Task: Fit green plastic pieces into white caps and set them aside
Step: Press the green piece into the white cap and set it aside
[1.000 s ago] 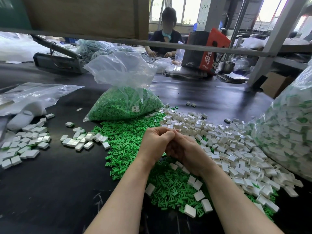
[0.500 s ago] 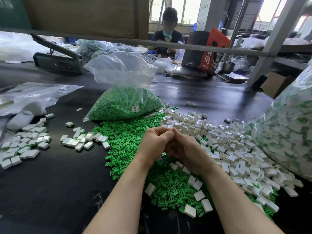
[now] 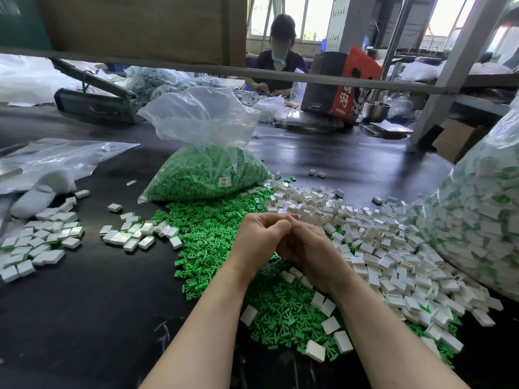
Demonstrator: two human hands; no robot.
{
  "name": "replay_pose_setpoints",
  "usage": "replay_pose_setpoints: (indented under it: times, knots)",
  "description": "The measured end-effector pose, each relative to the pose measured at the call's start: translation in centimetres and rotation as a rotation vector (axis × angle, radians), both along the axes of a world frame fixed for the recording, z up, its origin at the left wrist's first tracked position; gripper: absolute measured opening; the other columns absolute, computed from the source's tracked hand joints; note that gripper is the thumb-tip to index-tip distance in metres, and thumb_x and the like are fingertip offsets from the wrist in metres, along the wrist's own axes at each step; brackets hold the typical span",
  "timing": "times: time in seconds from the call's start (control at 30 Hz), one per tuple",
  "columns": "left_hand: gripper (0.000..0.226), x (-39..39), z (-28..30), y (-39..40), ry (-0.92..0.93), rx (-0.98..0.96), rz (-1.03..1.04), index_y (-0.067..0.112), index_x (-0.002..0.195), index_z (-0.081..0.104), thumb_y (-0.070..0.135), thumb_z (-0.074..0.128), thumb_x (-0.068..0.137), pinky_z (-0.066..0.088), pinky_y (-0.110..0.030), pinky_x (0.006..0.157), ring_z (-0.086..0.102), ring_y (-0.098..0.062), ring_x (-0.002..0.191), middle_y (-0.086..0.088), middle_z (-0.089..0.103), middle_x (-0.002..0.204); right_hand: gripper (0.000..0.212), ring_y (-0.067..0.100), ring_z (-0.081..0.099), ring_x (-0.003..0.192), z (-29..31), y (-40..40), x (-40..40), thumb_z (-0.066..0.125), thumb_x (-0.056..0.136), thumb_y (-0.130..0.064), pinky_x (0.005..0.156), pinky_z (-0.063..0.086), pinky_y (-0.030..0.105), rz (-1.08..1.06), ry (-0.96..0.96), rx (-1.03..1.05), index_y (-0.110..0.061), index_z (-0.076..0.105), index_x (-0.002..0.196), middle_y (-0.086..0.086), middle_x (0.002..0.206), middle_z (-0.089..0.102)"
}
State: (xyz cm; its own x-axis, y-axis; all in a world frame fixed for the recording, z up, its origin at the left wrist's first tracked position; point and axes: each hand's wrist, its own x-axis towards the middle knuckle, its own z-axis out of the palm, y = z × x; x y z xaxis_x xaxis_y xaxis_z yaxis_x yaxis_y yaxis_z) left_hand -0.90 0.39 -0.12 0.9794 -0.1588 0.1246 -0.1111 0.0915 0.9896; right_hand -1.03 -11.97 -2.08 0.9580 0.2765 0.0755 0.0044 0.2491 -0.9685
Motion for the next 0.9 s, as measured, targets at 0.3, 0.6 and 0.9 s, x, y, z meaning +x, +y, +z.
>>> replay_pose_setpoints:
  times: [0.3,0.6,0.9]
  knots:
    - [0.024,0.1,0.0,0.1,-0.014,0.020,0.021,0.005,0.092,0.077,0.000,0.054,0.091,0.056,-0.029,0.056,0.066,-0.028,0.065,-0.025,0.072,0.082,0.040,0.010,0.050,0.066,-0.1,-0.1,0.1,0.055,0.090,-0.043,0.059,0.045,0.020,0.039,0.006,0.012,-0.009,0.070,0.105,0.002,0.074,0.055]
    - [0.035,0.7,-0.3,0.9,0.021,-0.003,-0.079,0.022,0.072,0.077,0.002,0.057,0.093,0.055,-0.019,0.066,0.068,-0.009,0.068,0.004,0.073,0.070,0.053,0.016,0.041,0.057,0.2,-0.4,0.4,0.035,0.093,-0.053,0.054,0.026,0.027,0.056,0.060,0.041,-0.006,0.060,0.093,0.009,0.067,0.047]
    - [0.034,0.7,-0.2,1.6,-0.016,-0.007,-0.201,0.025,0.081,0.078,0.005,0.055,0.096,0.053,-0.016,0.068,0.069,-0.007,0.071,0.004,0.073,0.076,0.051,0.012,0.047,0.051,0.1,-0.7,0.6,0.038,0.096,-0.053,0.045,0.037,0.017,0.107,0.087,0.055,-0.008,0.061,0.088,0.006,0.062,0.052]
